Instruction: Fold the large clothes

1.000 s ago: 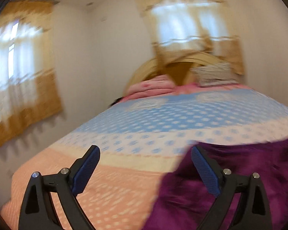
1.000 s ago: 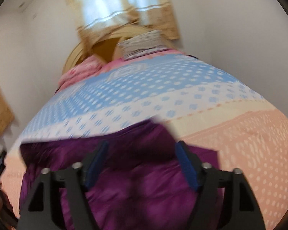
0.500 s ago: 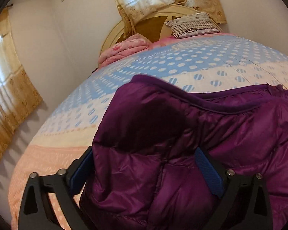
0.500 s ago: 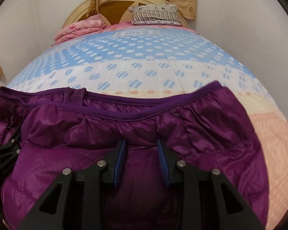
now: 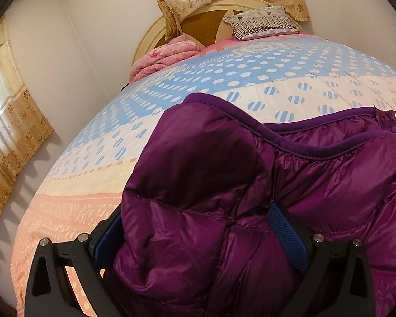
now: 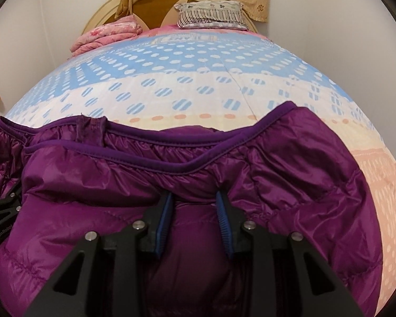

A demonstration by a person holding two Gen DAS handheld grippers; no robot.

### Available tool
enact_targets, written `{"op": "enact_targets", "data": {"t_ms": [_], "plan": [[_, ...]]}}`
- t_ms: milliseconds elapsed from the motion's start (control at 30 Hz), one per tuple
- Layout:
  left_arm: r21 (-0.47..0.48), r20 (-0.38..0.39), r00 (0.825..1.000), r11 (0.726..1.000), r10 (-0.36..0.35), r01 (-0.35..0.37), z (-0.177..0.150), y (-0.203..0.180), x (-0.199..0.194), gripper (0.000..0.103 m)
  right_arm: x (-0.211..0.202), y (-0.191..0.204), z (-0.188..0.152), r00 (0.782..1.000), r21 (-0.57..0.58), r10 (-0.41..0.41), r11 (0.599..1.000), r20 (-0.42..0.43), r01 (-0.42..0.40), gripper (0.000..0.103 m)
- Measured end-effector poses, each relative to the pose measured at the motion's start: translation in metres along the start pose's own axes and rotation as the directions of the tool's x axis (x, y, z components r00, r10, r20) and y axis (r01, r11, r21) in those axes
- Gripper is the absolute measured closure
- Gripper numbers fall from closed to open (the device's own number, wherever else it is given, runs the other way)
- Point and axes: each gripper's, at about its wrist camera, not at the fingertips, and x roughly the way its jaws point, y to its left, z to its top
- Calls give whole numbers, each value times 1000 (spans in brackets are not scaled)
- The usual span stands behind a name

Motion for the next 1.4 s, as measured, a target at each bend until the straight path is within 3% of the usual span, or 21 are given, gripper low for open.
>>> {"op": "enact_targets", "data": {"t_ms": [233,300,367,433,633,700,1100,1167,1233,1300,1400], "plan": [[9,-41,999,1000,-18,19,7,6,-2,1,2,6,5,999,-41,-39,998,-27,38,67],[-66,4,999,997,-50,50,16,27,-22,1,-9,7,11,998,-18,-36,999,-49,35,65],[-135,63,997,990,-32,40,24,44,-35,1,-32,10,17,1000,26,-25,999,11,25,64],[-213,76,997,977,-2,19,35,58,-34,1,-48,28,22,997,7,-32,999,73,32,63],[-166,-64,998,985,29,-39,27,42,18,1,-12,69,15,999,-63,-38,997,14,39,64],[-202,-90,996,979,-23,5,17,42,26,1,-1,69,6,999,-73,-45,996,12,45,64],[-175,-126,991,984,-35,13,17,33,35,1,5,71,3,998,-86,-60,994,23,61,63],[-194,-124,992,981,-39,14,20,42,22,1,1,64,5,1000,-66,-10,998,3,10,62],[-256,-67,994,964,-89,69,23,53,-3,1,-17,40,9,994,23,106,994,11,-106,62],[-280,-25,991,953,-128,116,24,54,-23,1,-48,15,13,992,54,70,996,107,-77,56],[-237,32,986,957,-165,168,28,31,-49,1,-64,-24,16,986,80,-23,997,162,10,52]]}}
